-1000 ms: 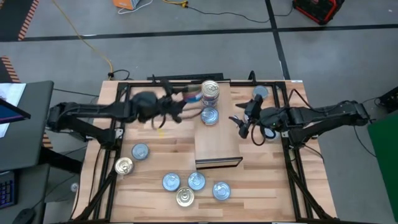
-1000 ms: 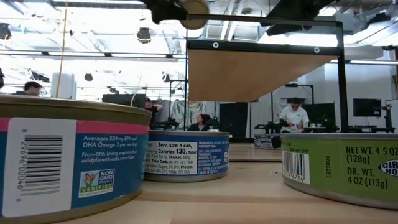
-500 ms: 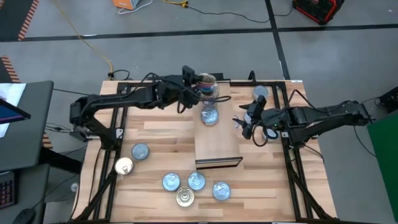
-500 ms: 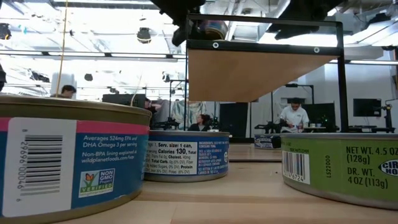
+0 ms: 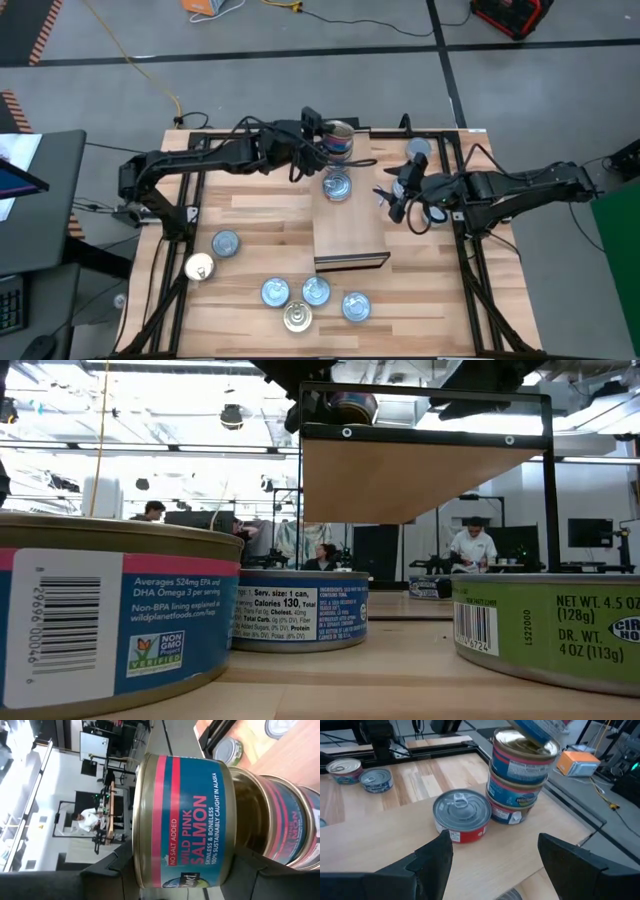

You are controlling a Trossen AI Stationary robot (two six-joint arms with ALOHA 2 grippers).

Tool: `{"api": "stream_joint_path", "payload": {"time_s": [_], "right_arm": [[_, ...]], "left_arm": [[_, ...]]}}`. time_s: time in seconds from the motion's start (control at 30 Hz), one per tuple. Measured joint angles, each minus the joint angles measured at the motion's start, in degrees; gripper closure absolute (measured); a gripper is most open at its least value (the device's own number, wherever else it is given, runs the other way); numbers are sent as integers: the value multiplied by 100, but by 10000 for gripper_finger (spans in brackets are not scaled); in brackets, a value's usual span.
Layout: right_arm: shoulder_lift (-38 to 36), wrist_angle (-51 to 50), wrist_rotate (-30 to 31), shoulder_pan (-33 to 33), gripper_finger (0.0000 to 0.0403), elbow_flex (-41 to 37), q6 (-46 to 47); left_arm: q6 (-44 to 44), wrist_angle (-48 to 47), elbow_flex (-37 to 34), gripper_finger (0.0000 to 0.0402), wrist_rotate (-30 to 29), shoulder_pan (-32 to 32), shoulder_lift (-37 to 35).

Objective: Stack canned seafood by type on shelf
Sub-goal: Stack the blue and pink tuna can on the shelf on top of the other blue and pink tuna can

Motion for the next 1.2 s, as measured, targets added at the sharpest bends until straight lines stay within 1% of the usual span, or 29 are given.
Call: {"api": "stream_joint_path", "payload": {"time_s": [0.2, 0.37, 0.6, 0.7, 0.87, 1.1, 1.2], "right_arm": [[0, 89, 1, 0, 85, 0, -61], [0, 91, -81, 0, 85, 0, -144], [0, 170, -113, 0, 85, 0, -167], [1, 171, -115, 0, 85, 0, -165], [2, 174, -121, 0, 85, 0, -163], [1, 172, -130, 0, 85, 0, -163], [2, 173, -130, 0, 85, 0, -161]], "left_arm": [[-48, -95, 8, 199, -6, 0, -5], [-270, -141, 10, 170, -27, -67, -4], [-290, -126, 9, 135, -64, -142, -7], [-348, -128, 9, 133, -50, -187, -34], [-520, -124, 9, 139, 319, -309, -45], [-743, -189, 7, 143, 341, -306, -44], [-943, -342, 95, 143, 485, -280, -44]]}}
